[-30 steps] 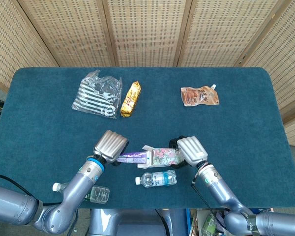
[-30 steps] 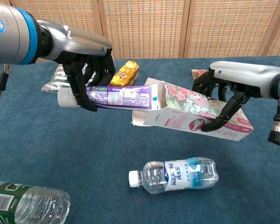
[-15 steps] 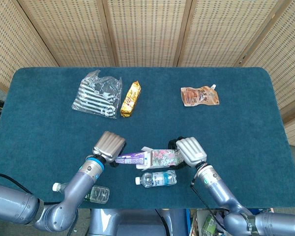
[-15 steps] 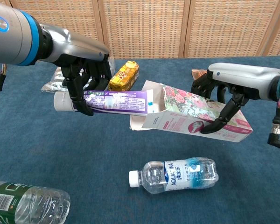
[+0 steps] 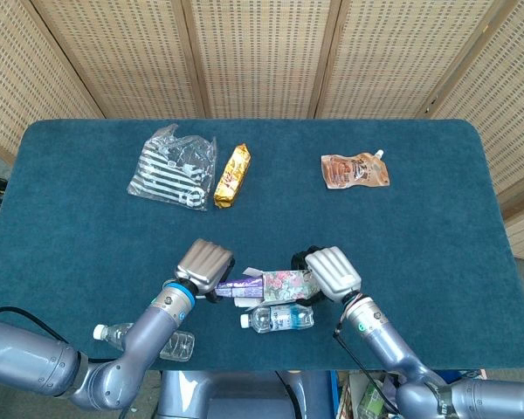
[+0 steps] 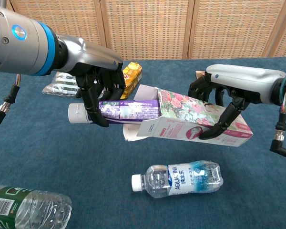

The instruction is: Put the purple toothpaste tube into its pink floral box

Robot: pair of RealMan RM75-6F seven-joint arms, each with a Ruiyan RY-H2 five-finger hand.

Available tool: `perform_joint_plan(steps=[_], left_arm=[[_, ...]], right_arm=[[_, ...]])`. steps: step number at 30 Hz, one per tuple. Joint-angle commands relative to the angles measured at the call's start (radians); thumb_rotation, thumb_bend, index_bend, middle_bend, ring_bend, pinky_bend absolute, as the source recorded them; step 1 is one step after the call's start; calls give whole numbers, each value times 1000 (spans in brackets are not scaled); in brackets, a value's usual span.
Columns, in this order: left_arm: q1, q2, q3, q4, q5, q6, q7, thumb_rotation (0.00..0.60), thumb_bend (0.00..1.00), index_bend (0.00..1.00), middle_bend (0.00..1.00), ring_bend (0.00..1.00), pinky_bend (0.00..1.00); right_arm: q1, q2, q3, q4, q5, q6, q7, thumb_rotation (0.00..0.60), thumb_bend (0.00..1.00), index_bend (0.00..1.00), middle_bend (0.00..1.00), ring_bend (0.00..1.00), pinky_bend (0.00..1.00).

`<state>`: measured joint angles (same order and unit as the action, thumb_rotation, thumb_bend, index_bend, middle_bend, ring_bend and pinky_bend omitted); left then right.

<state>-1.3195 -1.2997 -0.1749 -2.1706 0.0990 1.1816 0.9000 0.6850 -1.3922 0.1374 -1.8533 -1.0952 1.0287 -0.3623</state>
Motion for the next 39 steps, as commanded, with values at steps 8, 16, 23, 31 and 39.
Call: perform_joint_plan(steps=[8, 16, 23, 31, 39], left_arm=[[-8, -11, -13, 16, -16, 6, -25, 600, 297, 812, 684, 580, 611], [-4, -24, -17, 37, -29, 28, -47, 600, 300, 811, 687, 585, 618], [8, -42, -13, 52, -1, 77, -57, 600, 311, 811, 691, 591, 623], [23, -69, -13, 38, 113, 157, -53, 600, 311, 812, 691, 592, 623], [23, -82, -2, 11, 272, 251, 8, 600, 312, 811, 691, 592, 623]], right_arm=[[-2, -10, -17, -2, -27, 2, -4, 600, 5, 595, 524, 392, 494], [-6, -15, -26, -4, -47, 5, -3, 600, 5, 595, 524, 392, 495], [-8, -15, -27, -5, -52, 8, -3, 600, 4, 595, 524, 392, 494], [-19, -21, 11, -19, -49, 37, 52, 600, 5, 595, 525, 392, 495], [-27, -35, 74, -45, -46, 73, 140, 600, 5, 595, 526, 392, 494]])
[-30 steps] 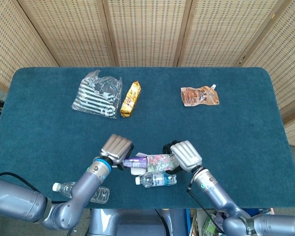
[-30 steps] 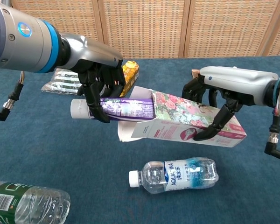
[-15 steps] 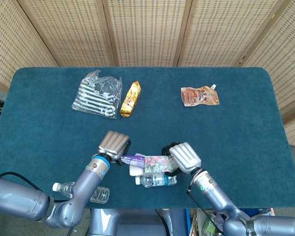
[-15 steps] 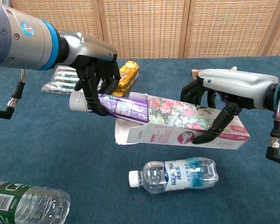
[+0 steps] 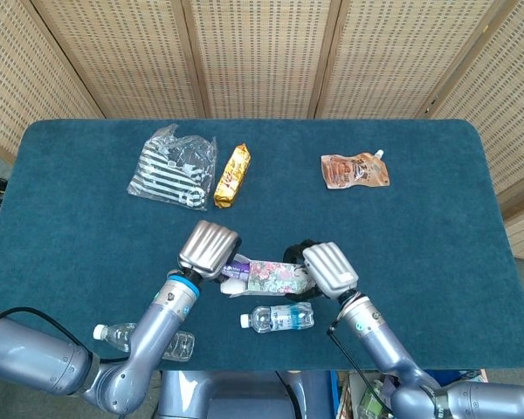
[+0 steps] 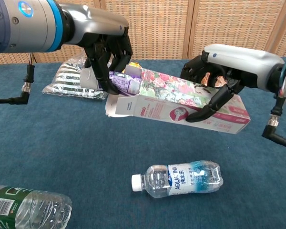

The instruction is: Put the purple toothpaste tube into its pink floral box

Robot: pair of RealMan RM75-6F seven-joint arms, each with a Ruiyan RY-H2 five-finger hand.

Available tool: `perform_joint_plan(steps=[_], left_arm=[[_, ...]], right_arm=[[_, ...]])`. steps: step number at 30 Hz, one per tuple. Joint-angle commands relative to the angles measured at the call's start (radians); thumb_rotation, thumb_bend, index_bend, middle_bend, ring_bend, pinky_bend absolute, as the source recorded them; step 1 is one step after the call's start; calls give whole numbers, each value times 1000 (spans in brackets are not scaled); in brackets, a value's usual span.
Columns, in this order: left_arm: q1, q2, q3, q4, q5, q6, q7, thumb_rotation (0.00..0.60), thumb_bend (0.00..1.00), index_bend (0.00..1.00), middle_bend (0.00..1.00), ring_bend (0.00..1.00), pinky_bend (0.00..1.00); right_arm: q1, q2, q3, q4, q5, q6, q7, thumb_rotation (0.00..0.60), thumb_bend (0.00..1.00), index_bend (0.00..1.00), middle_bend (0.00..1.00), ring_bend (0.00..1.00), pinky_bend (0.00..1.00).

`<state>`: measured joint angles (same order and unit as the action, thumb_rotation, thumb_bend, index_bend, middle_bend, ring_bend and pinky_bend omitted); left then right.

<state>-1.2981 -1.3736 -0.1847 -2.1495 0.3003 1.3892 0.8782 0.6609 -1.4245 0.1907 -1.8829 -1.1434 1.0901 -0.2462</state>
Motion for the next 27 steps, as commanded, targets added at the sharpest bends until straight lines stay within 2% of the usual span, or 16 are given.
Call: perform_joint_plan(steps=[1, 6, 10, 12, 15, 20, 22, 27], left_arm=[[2, -10, 11, -7, 101, 55, 37, 600, 312, 811, 691, 592, 623], [7, -27, 42, 12, 254, 98, 85, 600, 312, 812, 667, 571, 616], [14, -39, 62, 23, 331, 116, 119, 600, 311, 800, 556, 470, 546], [16, -44, 76, 32, 371, 125, 149, 600, 312, 730, 440, 360, 458], [24, -46, 91, 43, 411, 132, 180, 600, 312, 536, 252, 208, 327], [41, -29, 101, 44, 428, 118, 216, 600, 311, 292, 47, 44, 170], [46, -21, 100, 40, 427, 108, 227, 600, 311, 208, 3, 2, 98], [59, -16, 100, 43, 458, 100, 244, 600, 301, 99, 0, 0, 13]], right_arm=[[-4, -1, 26, -23, 3, 13, 33, 600, 4, 595, 526, 392, 494], [-10, -3, 47, -52, 8, 34, 55, 600, 4, 595, 527, 392, 495], [-16, -9, 58, -61, 22, 47, 73, 600, 5, 595, 527, 392, 494], [-21, -11, 65, -63, 31, 55, 85, 600, 5, 595, 527, 392, 494], [-29, -13, 77, -63, 41, 68, 108, 600, 4, 595, 526, 392, 495], [-40, -15, 96, -49, 53, 78, 152, 600, 5, 595, 524, 392, 494], [-42, -17, 97, -42, 51, 79, 160, 600, 5, 595, 524, 392, 495], [-44, -24, 103, -29, 53, 82, 175, 600, 5, 595, 523, 392, 494]])
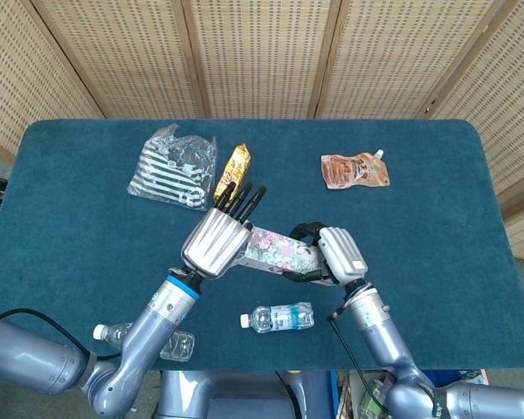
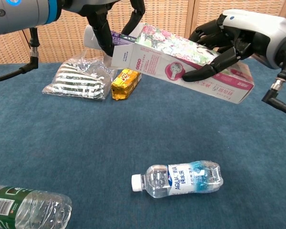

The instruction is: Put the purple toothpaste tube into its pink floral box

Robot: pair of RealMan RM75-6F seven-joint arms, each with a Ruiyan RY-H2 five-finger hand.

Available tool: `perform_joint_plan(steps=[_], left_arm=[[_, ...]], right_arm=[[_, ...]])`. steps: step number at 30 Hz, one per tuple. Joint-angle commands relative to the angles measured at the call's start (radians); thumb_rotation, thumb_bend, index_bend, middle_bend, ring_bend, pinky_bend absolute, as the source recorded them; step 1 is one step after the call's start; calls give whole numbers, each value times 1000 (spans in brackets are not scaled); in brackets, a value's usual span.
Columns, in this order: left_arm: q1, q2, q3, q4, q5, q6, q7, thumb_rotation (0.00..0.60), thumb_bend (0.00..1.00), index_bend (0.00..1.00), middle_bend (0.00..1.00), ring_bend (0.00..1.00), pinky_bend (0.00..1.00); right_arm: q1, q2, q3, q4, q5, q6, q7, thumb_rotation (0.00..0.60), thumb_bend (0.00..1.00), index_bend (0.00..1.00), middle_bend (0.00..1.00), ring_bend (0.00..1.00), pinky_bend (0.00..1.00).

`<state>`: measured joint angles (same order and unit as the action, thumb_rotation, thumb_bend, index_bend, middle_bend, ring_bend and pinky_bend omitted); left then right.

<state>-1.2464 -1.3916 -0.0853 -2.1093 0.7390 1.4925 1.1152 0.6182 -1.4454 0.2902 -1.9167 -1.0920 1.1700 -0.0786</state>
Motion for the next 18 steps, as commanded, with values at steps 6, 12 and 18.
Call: perform_joint_plan(steps=[6, 12, 18], left_arm=[[32, 14, -8, 7, 63, -5, 8, 600, 281, 8, 0, 0, 0], [53, 32, -23, 8, 89, -6, 12, 600, 247, 0, 0, 0, 0], [70, 55, -31, 3, 101, -17, 22, 600, 221, 0, 0, 0, 0]], right_arm=[[-19, -14, 30, 18, 15, 17, 79, 600, 4, 595, 524, 392, 495], [-37, -13, 53, 24, 33, 17, 158, 600, 5, 595, 525, 392, 495], [-61, -3, 67, 33, 29, 12, 243, 600, 4, 595, 524, 392, 495]])
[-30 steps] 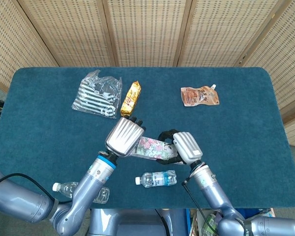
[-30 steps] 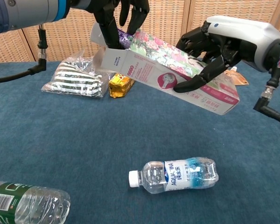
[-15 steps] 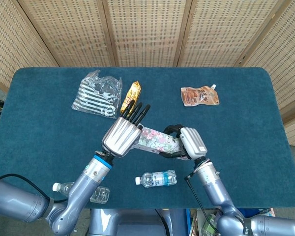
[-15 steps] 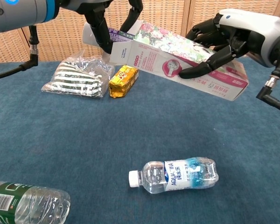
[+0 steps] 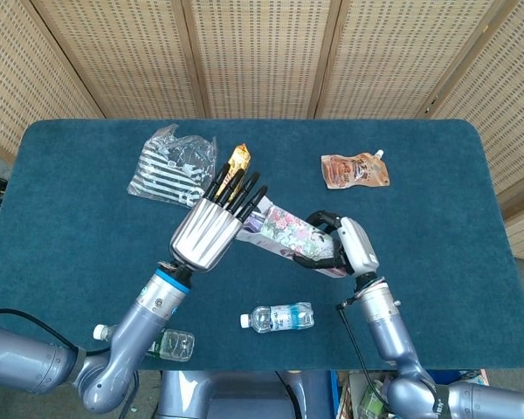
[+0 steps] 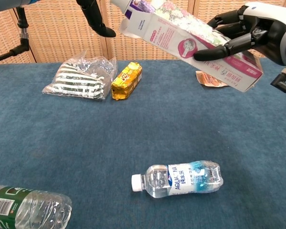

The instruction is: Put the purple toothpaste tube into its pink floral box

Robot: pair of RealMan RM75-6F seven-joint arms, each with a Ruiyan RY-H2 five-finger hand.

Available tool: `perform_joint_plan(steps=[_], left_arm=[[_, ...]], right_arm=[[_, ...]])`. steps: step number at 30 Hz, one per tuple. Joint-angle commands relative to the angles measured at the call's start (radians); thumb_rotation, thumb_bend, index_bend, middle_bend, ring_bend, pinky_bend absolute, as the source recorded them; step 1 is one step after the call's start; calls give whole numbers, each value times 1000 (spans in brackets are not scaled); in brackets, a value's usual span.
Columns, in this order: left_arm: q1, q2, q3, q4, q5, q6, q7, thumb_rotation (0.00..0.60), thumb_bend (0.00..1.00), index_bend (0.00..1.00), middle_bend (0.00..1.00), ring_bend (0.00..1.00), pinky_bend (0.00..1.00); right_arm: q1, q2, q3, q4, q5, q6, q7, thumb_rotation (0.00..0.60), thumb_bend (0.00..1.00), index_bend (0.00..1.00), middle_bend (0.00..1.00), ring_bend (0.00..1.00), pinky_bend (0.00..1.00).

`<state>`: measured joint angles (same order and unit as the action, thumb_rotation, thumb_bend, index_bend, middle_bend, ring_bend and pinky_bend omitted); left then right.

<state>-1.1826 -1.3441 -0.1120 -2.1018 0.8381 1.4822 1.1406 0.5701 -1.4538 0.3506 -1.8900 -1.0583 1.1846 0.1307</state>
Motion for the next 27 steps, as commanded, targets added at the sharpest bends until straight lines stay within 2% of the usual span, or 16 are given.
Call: perform_joint_plan(steps=[1, 9, 14, 19, 22, 27], left_arm=[[9, 11, -6, -6, 6, -10, -4, 600, 217, 0, 0, 0, 0], [68, 40, 11, -47, 120, 4, -63, 600, 214, 0, 0, 0, 0], [148, 59, 69, -56, 263, 38, -134, 600, 214, 0, 0, 0, 0], [230, 88, 116, -36, 389, 69, -215, 600, 214, 0, 0, 0, 0], [264, 110, 121, -23, 423, 72, -266, 600, 214, 0, 0, 0, 0], [282, 120, 112, -10, 437, 54, -290, 600, 213, 0, 0, 0, 0]], right_arm=[[-17, 7, 8, 8, -8, -3, 47, 600, 4, 595, 524, 392, 495], [-54, 22, 2, 40, -61, 6, 144, 600, 5, 595, 524, 392, 495], [-95, 31, 7, 68, -109, 21, 296, 600, 4, 595, 524, 392, 494], [-139, 26, 2, 140, -171, 42, 484, 600, 4, 595, 525, 392, 494], [-164, 9, -6, 197, -197, 64, 580, 600, 4, 595, 525, 392, 494], [-173, 2, -8, 228, -223, 72, 645, 600, 5, 595, 525, 392, 494]])
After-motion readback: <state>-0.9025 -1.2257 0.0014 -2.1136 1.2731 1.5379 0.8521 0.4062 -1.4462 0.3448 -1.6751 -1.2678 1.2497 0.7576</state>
